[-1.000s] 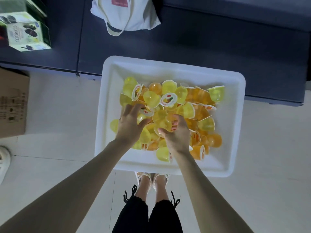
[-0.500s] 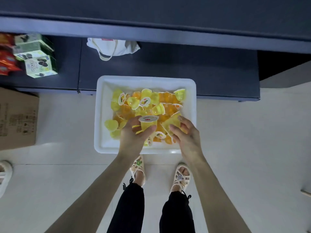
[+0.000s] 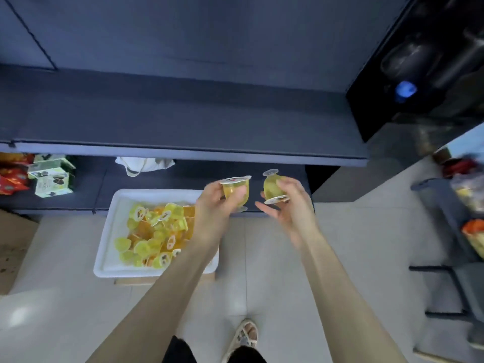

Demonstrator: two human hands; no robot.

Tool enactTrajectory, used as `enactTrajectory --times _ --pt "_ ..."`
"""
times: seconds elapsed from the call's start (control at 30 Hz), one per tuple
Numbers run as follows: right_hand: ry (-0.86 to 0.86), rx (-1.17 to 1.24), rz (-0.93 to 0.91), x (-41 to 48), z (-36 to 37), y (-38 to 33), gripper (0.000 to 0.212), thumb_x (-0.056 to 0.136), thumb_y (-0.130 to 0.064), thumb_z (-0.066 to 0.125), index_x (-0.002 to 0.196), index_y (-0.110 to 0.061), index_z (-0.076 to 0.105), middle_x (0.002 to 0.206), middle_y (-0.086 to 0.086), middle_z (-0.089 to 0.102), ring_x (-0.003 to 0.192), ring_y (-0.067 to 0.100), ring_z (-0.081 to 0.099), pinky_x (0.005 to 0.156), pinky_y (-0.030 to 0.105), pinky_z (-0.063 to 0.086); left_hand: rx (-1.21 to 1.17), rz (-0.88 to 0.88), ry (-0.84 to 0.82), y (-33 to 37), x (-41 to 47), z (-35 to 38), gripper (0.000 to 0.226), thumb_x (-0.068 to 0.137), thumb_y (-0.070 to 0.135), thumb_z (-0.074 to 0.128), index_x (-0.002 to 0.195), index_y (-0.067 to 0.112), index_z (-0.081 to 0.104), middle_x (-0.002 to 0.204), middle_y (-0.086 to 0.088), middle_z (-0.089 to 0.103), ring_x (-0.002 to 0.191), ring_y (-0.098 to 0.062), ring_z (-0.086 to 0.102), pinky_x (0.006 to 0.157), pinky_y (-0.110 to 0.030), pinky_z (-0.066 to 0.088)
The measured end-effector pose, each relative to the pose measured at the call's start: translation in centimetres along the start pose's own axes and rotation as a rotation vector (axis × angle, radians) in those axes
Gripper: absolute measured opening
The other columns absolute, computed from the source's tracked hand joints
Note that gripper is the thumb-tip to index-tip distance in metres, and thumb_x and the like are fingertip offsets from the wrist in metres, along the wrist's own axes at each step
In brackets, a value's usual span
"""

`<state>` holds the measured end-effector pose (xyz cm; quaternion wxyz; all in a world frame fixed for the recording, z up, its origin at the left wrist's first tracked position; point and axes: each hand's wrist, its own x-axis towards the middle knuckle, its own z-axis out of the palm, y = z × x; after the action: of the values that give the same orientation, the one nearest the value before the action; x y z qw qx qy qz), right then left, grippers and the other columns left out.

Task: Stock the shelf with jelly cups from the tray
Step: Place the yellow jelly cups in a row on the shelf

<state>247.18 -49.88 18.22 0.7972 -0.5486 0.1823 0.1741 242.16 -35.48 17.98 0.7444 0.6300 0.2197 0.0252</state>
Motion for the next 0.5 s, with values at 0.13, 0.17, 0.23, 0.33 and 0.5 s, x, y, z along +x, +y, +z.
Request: enactTrajectory --times 0.13,0.17,0.23,0.33,0.5 --pt "-0.049 -0.117 -0.143 -1.7 -2.1 -9.5 0.017 0.091 -0.012 0.059 0.108 -0.009 0.061 0.095 0.007 0.062 0.081 0.023 0.064 0.072 0.033 0.057 -0.076 0.113 -0.036 6.2 -0.8 5.8 0.032 0.084 0.014 0.069 0.113 0.006 0.059 0.105 -0.006 0.07 0.094 -0.016 0.068 0.074 -0.025 0.057" --pt "-0.056 -0.169 -0.186 -1.8 -2.4 -11.8 0.021 0.09 -0.012 0.061 0.11 -0.009 0.06 0.096 0.007 0.062 0.08 0.021 0.064 0.07 0.029 0.057 -0.081 0.144 -0.038 7.8 -0.6 7.1 0.033 0.083 0.015 0.071 0.113 0.009 0.059 0.106 -0.004 0.07 0.096 -0.015 0.067 0.077 -0.025 0.056" --pt "-0.051 -0.272 -0.269 -1.9 -2.7 -16.3 0.029 0.086 -0.012 0.067 0.112 -0.007 0.056 0.102 0.01 0.063 0.081 0.02 0.065 0.064 0.024 0.054 -0.091 0.211 -0.046 11.1 -0.2 9.4 0.035 0.081 0.014 0.072 0.112 0.014 0.057 0.105 0.0 0.07 0.096 -0.012 0.067 0.075 -0.019 0.053" --pt "-0.019 -0.382 -0.42 -1.7 -2.7 -22.7 0.036 0.078 -0.011 0.075 0.107 -0.008 0.053 0.104 0.008 0.062 0.086 0.017 0.064 0.065 0.024 0.052 -0.088 0.319 -0.07 16.0 1.0 12.4 0.044 0.081 0.013 0.072 0.119 0.017 0.051 0.1 0.005 0.069 0.093 -0.008 0.066 0.066 -0.011 0.049" --pt "-0.028 -0.528 -0.674 0.0 -2.0 -31.3 0.037 0.073 -0.012 0.079 0.106 -0.015 0.062 0.094 -0.002 0.061 0.08 0.014 0.058 0.08 0.029 0.051 -0.03 0.484 -0.097 22.7 4.5 16.0 0.047 0.079 0.014 0.074 0.12 0.022 0.052 0.102 0.012 0.068 0.097 -0.006 0.064 0.078 -0.015 0.05"
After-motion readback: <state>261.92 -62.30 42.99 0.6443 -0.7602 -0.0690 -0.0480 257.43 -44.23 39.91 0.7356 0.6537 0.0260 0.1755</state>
